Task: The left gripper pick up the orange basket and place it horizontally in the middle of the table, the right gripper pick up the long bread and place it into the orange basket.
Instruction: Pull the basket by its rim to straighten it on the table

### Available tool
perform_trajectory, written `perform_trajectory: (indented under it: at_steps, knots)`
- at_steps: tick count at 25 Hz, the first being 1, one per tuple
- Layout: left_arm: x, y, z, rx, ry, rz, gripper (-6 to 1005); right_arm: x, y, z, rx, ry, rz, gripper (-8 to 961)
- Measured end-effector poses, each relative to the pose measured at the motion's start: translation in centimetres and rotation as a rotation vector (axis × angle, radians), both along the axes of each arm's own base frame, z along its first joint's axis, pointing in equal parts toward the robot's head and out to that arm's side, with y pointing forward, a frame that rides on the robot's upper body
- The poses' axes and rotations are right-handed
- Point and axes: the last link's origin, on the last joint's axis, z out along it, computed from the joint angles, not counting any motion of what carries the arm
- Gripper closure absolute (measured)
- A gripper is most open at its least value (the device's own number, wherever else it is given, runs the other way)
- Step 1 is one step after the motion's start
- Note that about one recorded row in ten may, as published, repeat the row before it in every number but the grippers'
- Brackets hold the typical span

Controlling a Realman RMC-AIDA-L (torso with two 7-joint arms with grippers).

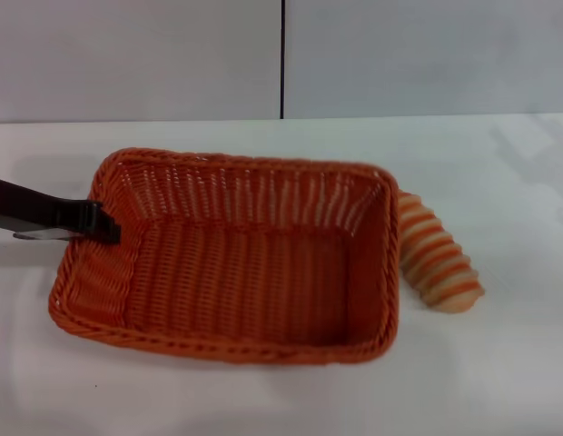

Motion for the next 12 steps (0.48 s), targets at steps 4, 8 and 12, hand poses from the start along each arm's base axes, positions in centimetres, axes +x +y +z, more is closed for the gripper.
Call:
perform_trajectory:
  at_steps: [4, 8, 12]
  knots:
    - [0.2, -0.37, 0.23, 0.009, -0.02, -0.01, 835, -0.28, 0.26, 0.0, 0.0, 0.0, 0.009, 216]
    - [0.18, -0.59, 0.35, 0.014, -0.026, -0.012, 833, -0.37, 0.45, 0.01, 0.0, -0.002, 0.008, 216]
    - [0.03, -0.76, 0.46, 0.049, -0.055, -0.018, 831, -0.38, 0.6, 0.05, 0.001, -0.005, 0.005, 217]
